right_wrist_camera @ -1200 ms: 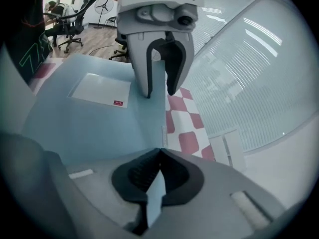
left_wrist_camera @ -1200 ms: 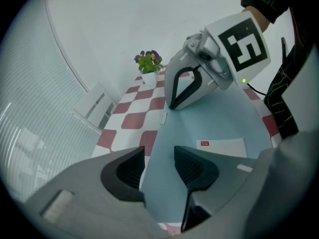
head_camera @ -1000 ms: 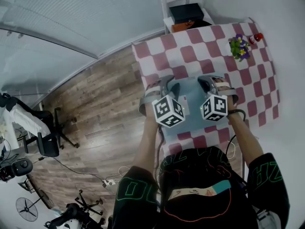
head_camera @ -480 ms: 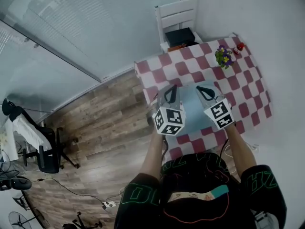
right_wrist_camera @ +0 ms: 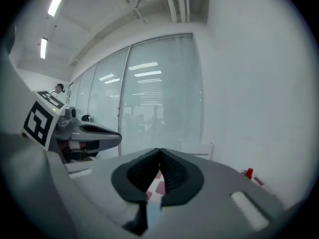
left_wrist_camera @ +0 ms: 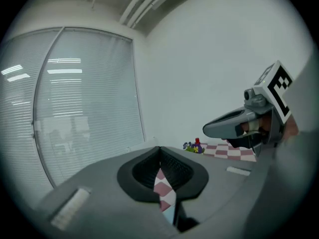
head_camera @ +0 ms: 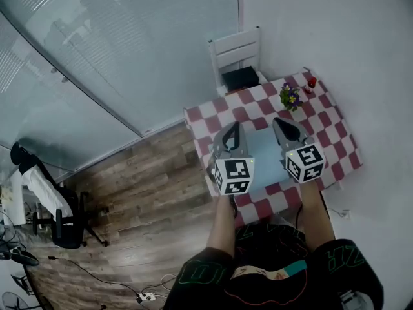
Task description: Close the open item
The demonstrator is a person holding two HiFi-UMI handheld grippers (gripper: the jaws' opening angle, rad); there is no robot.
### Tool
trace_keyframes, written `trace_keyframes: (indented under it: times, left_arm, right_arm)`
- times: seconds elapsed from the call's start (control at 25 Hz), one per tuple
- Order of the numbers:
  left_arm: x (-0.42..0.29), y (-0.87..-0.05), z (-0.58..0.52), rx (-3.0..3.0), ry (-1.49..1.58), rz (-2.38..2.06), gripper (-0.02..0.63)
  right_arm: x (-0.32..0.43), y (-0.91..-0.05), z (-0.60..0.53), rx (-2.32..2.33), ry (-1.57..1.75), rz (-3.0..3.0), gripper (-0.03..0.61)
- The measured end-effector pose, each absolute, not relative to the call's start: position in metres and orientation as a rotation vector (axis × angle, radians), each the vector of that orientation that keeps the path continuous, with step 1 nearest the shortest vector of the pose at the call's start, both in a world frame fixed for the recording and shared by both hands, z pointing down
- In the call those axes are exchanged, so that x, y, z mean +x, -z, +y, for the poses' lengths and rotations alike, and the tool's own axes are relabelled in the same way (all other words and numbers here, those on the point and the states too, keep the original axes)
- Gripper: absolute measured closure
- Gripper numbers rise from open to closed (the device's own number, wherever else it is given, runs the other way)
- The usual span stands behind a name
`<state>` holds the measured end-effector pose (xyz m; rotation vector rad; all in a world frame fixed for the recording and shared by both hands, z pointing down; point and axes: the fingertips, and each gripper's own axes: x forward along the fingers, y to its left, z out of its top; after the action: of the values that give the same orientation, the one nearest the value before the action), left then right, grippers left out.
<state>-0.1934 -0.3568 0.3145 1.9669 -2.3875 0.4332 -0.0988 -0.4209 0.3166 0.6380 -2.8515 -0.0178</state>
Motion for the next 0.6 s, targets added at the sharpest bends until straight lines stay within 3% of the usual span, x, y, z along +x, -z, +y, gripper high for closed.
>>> trace_keyframes:
  times: [0.2, 0.6]
  left_arm:
    - [-0.163, -0.287, -0.352, 1.868, -0.265, -2.491, 0.603]
    - [-0.061, -0.281, -0.377, 1.920, -0.243, -2.518, 0.603]
  right_arm:
    - [-0.042, -0.278, -0.432, 0.804, 0.050, -2.914, 0.575]
    - [0.049, -0.275, -0.460, 0.823, 0.156, -2.899, 0.575]
